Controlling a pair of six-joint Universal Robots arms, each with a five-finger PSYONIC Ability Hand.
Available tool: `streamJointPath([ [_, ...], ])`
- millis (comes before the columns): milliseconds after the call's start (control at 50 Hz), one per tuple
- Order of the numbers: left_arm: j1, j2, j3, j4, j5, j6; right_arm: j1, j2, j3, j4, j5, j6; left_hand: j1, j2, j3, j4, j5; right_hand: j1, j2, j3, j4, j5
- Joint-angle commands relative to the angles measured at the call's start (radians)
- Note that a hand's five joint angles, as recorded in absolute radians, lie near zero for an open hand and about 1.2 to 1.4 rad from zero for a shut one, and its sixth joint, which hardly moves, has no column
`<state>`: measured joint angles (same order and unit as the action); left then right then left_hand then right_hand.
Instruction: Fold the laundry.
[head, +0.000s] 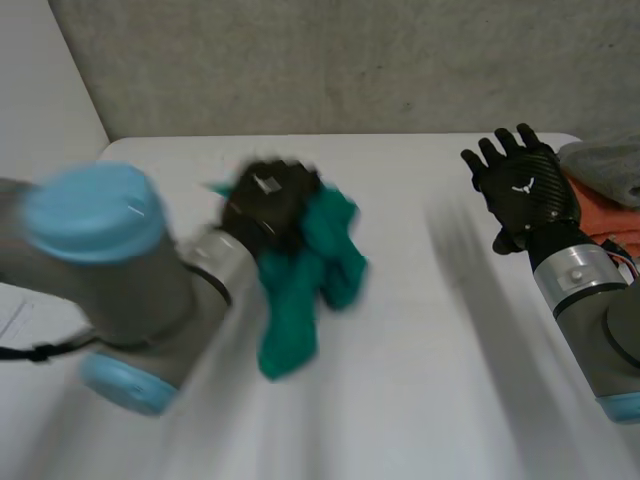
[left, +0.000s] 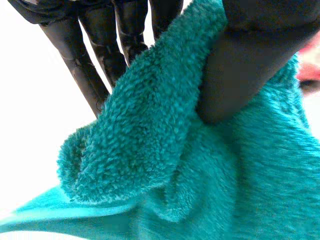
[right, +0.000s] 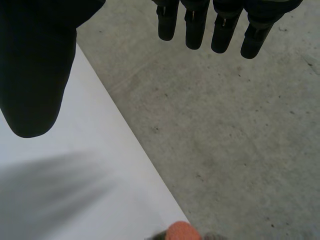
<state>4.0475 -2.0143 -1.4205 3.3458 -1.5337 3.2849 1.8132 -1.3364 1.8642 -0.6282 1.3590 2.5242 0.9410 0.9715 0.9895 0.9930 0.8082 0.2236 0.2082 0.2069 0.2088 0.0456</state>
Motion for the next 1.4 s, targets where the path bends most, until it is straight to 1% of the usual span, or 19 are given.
streamJointPath([
  [20, -0.075, -0.146, 0.124, -0.107, -0.077, 0.009, -0.006, 0.005, -0.005, 0.016, 0.022, 0.001, -0.421, -0.452, -0.470, -0.473, -0.463, -0.049, -0.034, -0.032, -0.034, -0.046],
  [60, -0.064, -0.117, 0.164, -0.149, -0.131, 0.009, -0.012, 0.003, -0.010, 0.038, 0.022, 0.002, -0.712, -0.743, -0.761, -0.764, -0.754, -0.049, -0.034, -0.032, -0.034, -0.046],
  [120, -0.039, -0.038, 0.189, -0.173, -0.172, 0.006, -0.026, 0.003, -0.031, 0.093, 0.019, 0.007, -0.710, -0.740, -0.758, -0.762, -0.752, -0.049, -0.034, -0.032, -0.034, -0.046],
  [220, 0.022, 0.058, 0.166, -0.181, -0.157, 0.009, -0.028, 0.008, -0.111, 0.246, 0.012, 0.097, -0.686, -0.717, -0.735, -0.738, -0.728, -0.049, -0.034, -0.032, -0.034, -0.046],
  [320, 0.056, 0.075, 0.127, -0.184, -0.047, 0.010, -0.032, 0.020, -0.267, 0.539, -0.009, 0.289, -0.625, -0.655, -0.673, -0.677, -0.667, -0.049, -0.034, -0.032, -0.034, -0.046],
  [380, 0.074, 0.071, 0.111, -0.186, 0.019, 0.010, -0.037, 0.074, -0.348, 0.707, -0.072, 0.358, -0.560, -0.591, -0.609, -0.612, -0.602, -0.049, -0.034, -0.032, -0.034, -0.046],
  [480, 0.073, -0.020, 0.123, -0.178, 0.153, 0.013, -0.037, 0.170, -0.433, 0.866, -0.139, 0.375, -0.534, -0.564, -0.582, -0.586, -0.576, 0.058, 0.073, 0.075, 0.073, 0.061],
  [580, 0.042, -0.129, 0.204, -0.183, 0.201, 0.042, -0.037, 0.203, -0.430, 0.872, -0.136, 0.373, -0.528, -0.558, -0.576, -0.580, -0.570, 0.073, 0.088, 0.089, 0.088, 0.076],
  [760, -0.039, -0.297, 0.331, -0.218, 0.150, 0.170, -0.080, 0.209, -0.369, 0.773, -0.143, 0.370, -0.449, -0.479, -0.497, -0.501, -0.491, 0.061, 0.076, 0.078, 0.076, 0.064],
  [840, -0.045, -0.345, 0.380, -0.223, 0.064, 0.196, -0.078, 0.244, -0.382, 0.713, -0.150, 0.329, -0.085, -0.116, -0.134, -0.138, -0.127, 0.032, 0.047, 0.049, 0.047, 0.035],
  [900, -0.052, -0.360, 0.408, -0.226, 0.023, 0.210, -0.078, 0.273, -0.399, 0.703, -0.152, 0.274, 0.454, 0.423, 0.405, 0.402, 0.412, 0.017, 0.032, 0.034, 0.032, 0.020],
  [1060, -0.070, -0.311, 0.397, -0.295, -0.005, 0.217, -0.067, 0.405, -0.530, 0.717, -0.224, 0.081, 0.455, 0.425, 0.407, 0.403, 0.413, -0.027, -0.012, -0.010, -0.012, -0.024],
  [1160, -0.075, -0.170, 0.330, -0.348, -0.025, 0.239, -0.040, 0.483, -0.620, 0.772, -0.369, 0.083, 0.455, 0.425, 0.407, 0.403, 0.413, -0.010, 0.006, 0.007, 0.005, -0.006],
  [1200, -0.075, -0.144, 0.308, -0.348, -0.026, 0.252, -0.009, 0.503, -0.651, 0.783, -0.389, 0.105, 0.455, 0.425, 0.407, 0.403, 0.413, 0.040, 0.056, 0.057, 0.055, 0.044],
  [1240, -0.075, -0.118, 0.287, -0.348, -0.028, 0.278, 0.034, 0.546, -0.703, 0.788, -0.396, 0.151, 0.455, 0.425, 0.407, 0.403, 0.413, 0.274, 0.290, 0.291, 0.289, 0.278],
  [1260, -0.071, -0.112, 0.284, -0.347, -0.029, 0.286, 0.055, 0.584, -0.747, 0.791, -0.393, 0.184, 0.455, 0.425, 0.407, 0.403, 0.413, 0.595, 0.610, 0.612, 0.610, 0.598],
  [1320, -0.059, -0.107, 0.285, -0.342, -0.031, 0.325, 0.069, 0.632, -0.836, 0.788, -0.361, 0.221, 0.455, 0.425, 0.407, 0.403, 0.413, 1.171, 1.186, 1.188, 1.186, 1.174],
  [1380, -0.016, -0.109, 0.317, -0.315, -0.028, 0.372, 0.072, 0.643, -0.919, 0.779, -0.292, 0.248, 0.455, 0.425, 0.407, 0.403, 0.413, 1.173, 1.188, 1.189, 1.187, 1.176],
  [1400, -0.003, -0.112, 0.333, -0.296, -0.028, 0.386, 0.078, 0.637, -0.980, 0.762, -0.217, 0.266, 0.455, 0.425, 0.407, 0.403, 0.413, 1.173, 1.188, 1.189, 1.187, 1.176],
])
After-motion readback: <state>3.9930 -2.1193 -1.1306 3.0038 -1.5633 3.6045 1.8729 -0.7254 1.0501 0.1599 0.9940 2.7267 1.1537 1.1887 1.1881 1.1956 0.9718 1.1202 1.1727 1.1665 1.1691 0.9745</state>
